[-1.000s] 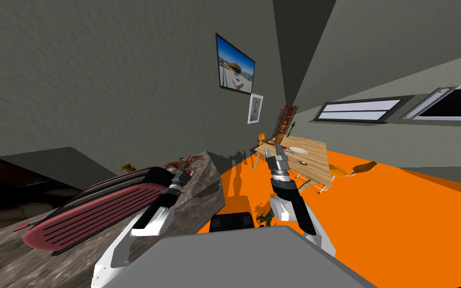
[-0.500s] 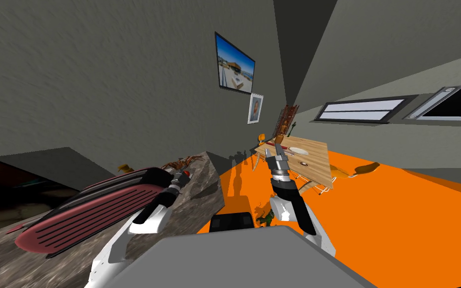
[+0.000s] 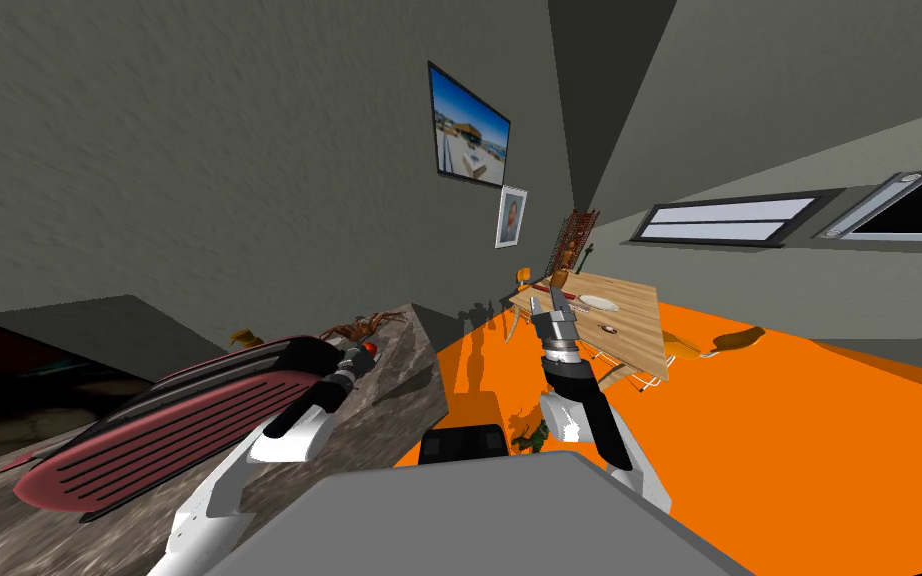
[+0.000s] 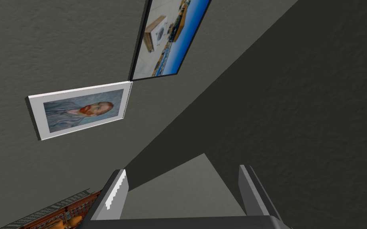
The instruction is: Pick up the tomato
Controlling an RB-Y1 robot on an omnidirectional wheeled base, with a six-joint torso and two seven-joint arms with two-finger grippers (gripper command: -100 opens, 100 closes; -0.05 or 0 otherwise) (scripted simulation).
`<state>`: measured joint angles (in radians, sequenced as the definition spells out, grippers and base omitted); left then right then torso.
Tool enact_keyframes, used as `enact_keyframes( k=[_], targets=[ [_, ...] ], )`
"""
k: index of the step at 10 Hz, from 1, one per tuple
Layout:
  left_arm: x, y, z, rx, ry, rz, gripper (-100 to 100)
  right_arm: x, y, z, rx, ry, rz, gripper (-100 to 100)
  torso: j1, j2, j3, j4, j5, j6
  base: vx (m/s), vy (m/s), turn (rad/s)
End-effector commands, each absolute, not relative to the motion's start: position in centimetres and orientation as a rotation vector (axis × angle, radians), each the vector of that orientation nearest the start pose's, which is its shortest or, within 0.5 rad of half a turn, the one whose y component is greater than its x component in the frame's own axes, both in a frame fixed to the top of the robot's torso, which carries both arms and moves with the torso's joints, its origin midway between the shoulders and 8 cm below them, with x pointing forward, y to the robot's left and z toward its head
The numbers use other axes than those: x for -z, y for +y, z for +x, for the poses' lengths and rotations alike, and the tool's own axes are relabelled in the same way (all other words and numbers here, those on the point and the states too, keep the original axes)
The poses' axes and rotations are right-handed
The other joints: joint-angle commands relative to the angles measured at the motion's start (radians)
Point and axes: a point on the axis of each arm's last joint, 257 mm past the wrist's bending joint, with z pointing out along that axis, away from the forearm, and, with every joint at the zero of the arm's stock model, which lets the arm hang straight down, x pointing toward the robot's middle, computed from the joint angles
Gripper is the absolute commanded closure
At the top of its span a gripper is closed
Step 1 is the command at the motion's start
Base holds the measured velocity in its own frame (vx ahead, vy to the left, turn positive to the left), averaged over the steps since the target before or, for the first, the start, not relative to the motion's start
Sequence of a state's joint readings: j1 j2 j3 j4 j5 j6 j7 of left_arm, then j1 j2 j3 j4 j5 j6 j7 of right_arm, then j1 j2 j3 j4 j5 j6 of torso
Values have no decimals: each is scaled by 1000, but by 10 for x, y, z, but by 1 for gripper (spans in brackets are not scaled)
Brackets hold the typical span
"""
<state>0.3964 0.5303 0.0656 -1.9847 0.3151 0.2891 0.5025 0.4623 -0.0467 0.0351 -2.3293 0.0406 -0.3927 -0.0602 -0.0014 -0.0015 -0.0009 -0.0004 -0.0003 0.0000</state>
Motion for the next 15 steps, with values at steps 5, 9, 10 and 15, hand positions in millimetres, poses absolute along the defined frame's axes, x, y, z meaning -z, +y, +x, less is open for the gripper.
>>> enact_keyframes(
  k=[5, 9, 10, 15],
  targets=[
    [275, 428, 417, 1061, 1216, -1830, -100, -37, -255, 357, -1373, 677, 648, 0, 0, 0, 0, 0, 0, 0, 22, -31, 11],
    [291, 460, 406, 951, 1215, -1941, -100, -37, -255, 357, -1373, 677, 648, 0, 0, 0, 0, 0, 0, 0, 19, -30, 11],
    [293, 467, 404, 929, 1214, -1961, -100, -37, -255, 357, -1373, 677, 648, 0, 0, 0, 0, 0, 0, 0, 18, -25, 9],
    [293, 482, 415, 908, 1213, -1971, -100, -37, -255, 357, -1373, 677, 648, 0, 1, 1, 1, 0, 0, 0, -6, -12, -19]
  ],
)
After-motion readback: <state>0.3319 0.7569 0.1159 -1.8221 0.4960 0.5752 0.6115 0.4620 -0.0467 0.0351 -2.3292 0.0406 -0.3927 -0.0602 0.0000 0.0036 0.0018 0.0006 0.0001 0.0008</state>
